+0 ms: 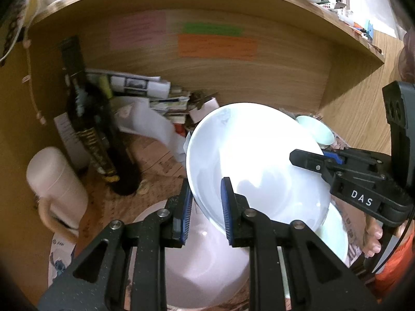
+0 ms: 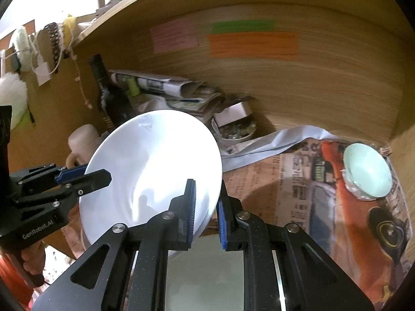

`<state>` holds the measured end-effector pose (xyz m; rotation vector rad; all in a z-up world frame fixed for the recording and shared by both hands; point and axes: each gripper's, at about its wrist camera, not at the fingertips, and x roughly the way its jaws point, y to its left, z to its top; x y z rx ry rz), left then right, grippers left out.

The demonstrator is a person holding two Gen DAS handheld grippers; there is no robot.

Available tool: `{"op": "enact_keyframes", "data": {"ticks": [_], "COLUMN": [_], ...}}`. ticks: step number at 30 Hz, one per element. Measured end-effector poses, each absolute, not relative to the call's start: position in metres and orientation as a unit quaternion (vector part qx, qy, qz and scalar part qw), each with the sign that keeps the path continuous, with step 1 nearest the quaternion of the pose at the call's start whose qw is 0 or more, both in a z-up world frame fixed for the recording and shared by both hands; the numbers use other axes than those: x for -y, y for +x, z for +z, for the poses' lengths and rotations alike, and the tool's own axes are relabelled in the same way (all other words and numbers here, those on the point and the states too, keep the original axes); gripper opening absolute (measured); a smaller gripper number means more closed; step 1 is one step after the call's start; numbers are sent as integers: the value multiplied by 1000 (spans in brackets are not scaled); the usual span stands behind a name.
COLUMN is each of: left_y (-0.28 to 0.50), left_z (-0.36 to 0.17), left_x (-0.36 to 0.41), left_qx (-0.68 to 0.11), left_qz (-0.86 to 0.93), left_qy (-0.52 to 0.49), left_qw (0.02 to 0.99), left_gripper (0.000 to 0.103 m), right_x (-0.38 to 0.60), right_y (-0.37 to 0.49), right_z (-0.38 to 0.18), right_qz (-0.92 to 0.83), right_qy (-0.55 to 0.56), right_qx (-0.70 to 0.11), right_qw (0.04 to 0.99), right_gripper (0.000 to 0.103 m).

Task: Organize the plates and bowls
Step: 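Lift the white bowl and carry it toward the pink bowl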

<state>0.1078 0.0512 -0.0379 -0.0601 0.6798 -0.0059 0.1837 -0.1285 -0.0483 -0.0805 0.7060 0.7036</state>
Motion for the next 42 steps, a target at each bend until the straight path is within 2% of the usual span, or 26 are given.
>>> {"op": "enact_keyframes", "data": {"ticks": [19,42], "left_y": [63,60], "left_z": [-64,-99], "left_x": [-93,-109], "left_qx": [-359,-394], "left_qz": [56,73], "left_qy": [-61,-55], "left_qw": [930,915], "left_gripper": [22,22], "right_x": [84,58], "right_y": [166,169], "right_z": [-76,-111], "right_qz": [384,390], "right_qy": [-57,-77], "right_qx": [-380,-434], "right_qw": [839,808], "right_gripper": [14,14]}}
